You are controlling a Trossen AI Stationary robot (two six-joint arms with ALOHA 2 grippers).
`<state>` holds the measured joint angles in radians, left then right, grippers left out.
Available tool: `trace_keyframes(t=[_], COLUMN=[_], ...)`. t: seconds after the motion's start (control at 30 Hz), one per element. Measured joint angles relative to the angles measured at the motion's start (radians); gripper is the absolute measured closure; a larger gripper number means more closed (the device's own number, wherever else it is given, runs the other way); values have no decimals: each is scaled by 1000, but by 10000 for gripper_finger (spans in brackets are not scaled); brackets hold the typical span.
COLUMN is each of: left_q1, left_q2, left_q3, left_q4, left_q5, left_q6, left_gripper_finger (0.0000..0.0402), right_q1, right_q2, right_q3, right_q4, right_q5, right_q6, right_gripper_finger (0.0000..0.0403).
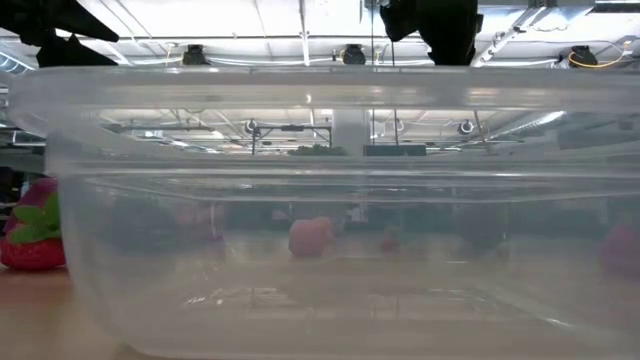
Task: Pick and placing Produce into tupperware
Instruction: Put the brown kiwi into the transparent container
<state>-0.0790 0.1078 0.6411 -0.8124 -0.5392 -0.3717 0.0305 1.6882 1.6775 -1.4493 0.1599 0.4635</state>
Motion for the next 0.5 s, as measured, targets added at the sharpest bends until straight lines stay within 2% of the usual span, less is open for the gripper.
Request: trace_keyframes(t=[0.23, 0.5], left_q1=[0, 0], left_q2=[0, 0], left_q3=[0, 0], left_q4=[0, 0], left_q5=[23, 43], left_q6=[0, 0], left_gripper_finger=[89, 89], right_q1=[4, 4], right_q2=[1, 1], right_q3=[0, 0], right_q4=[29, 165], right_q5=[-7, -7], right_q6=[15, -35], right_gripper_finger=[165, 171])
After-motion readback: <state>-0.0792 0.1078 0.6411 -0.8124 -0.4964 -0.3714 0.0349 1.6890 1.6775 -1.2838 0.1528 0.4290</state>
